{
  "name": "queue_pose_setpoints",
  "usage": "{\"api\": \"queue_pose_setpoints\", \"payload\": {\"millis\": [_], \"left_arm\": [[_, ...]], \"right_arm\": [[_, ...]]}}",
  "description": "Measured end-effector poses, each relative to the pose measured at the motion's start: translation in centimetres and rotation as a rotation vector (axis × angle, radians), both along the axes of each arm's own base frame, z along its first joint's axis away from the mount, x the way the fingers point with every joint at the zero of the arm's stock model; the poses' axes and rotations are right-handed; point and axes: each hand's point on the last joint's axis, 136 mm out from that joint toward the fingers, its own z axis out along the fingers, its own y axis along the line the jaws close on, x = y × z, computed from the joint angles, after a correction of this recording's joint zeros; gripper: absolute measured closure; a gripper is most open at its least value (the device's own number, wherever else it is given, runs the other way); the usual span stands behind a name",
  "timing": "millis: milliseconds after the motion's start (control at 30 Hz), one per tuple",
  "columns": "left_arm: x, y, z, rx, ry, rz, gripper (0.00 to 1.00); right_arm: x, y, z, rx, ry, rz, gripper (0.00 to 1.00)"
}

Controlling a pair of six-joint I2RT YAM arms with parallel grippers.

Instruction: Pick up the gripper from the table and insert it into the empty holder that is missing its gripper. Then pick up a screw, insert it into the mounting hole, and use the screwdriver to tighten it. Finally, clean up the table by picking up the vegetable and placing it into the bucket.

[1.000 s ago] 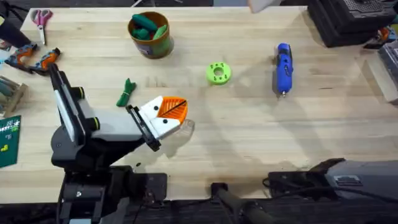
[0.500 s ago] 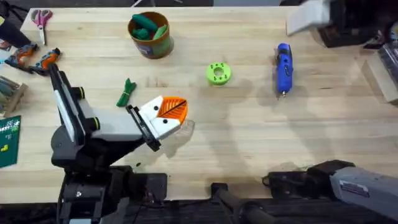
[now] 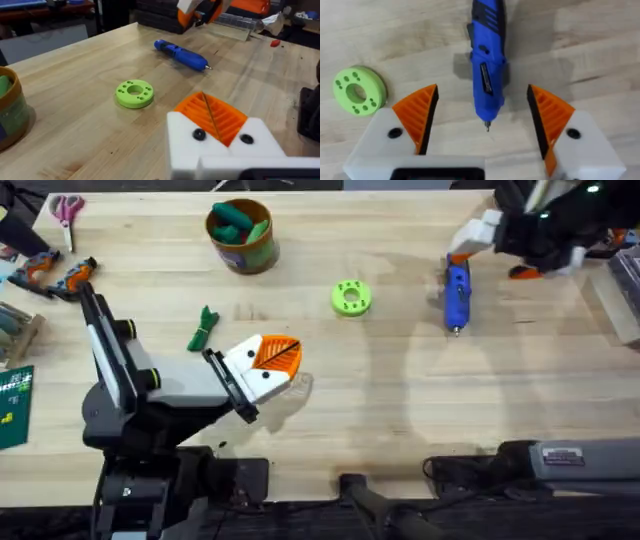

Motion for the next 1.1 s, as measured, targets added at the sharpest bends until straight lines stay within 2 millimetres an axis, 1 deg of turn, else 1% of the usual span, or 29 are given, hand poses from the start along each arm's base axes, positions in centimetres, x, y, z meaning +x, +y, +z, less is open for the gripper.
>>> {"api": "queue_pose_setpoints", "payload": {"millis": [167, 333, 367, 467, 567, 633, 700, 800, 833, 900, 1100], "left_arm": [[0.0, 0.0, 0.0, 0.0, 0.0, 0.0, 0.987], [0.0, 0.0, 0.0, 0.0, 0.0, 0.0, 0.987], [0.0, 0.0, 0.0, 0.0, 0.0, 0.0, 0.987], [0.0, 0.0, 0.0, 0.0, 0.0, 0.0, 0.987], [0.0, 0.0, 0.0, 0.0, 0.0, 0.0, 0.987], [0.0, 0.0, 0.0, 0.0, 0.0, 0.0, 0.987], [0.0, 0.0, 0.0, 0.0, 0.0, 0.0, 0.987], [0.0, 0.0, 0.0, 0.0, 0.0, 0.0, 0.987], [0.0, 0.0, 0.0, 0.0, 0.0, 0.0, 0.987], [0.0, 0.0, 0.0, 0.0, 0.0, 0.0, 0.987], [0.0, 0.0, 0.0, 0.0, 0.0, 0.0, 0.987]], "right_arm": [[2.2, 0.2, -3.1, 0.001, 0.026, 0.044, 0.01], [3.3, 0.1, -6.0, -0.007, 0.071, 0.072, 0.014], [3.6, -0.2, -7.1, -0.011, 0.086, 0.073, 0.011], [3.6, -0.4, -7.6, -0.017, 0.099, 0.089, 0.011], [3.0, -0.5, -7.7, -0.024, 0.137, 0.122, 0.01], [3.0, -0.5, -7.7, -0.023, 0.165, 0.131, 0.01], [3.5, -0.5, -7.9, -0.022, 0.19, 0.139, 0.01], [4.7, -0.6, -8.6, -0.024, 0.198, 0.149, 0.01], [5.7, -0.7, -9.5, -0.025, 0.19, 0.148, 0.009], [5.9, -0.8, -9.7, -0.025, 0.185, 0.144, 0.01], [6.6, -1.2, -9.5, -0.029, 0.157, 0.135, 0.02]]}}
